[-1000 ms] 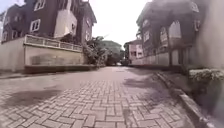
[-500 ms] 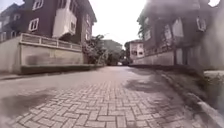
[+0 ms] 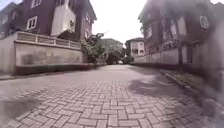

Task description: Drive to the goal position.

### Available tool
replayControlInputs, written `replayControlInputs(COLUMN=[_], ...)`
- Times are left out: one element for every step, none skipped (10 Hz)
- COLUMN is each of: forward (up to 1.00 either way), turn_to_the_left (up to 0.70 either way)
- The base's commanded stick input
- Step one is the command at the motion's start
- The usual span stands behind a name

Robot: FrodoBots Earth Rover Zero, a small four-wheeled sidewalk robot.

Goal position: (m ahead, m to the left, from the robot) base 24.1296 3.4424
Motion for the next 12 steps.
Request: replayControlInputs(forward=[0.7, 0.7, 0.7, 0.7, 0.7, 0.7, 0.7, 0.7, 0.7, 0.7, 0.7, 0.7], turn_to_the_left=[0.03, 0.03, 0.03, 0.03, 0.03, 0.03, 0.03, 0.03, 0.03, 0.03, 0.03, 0.03])
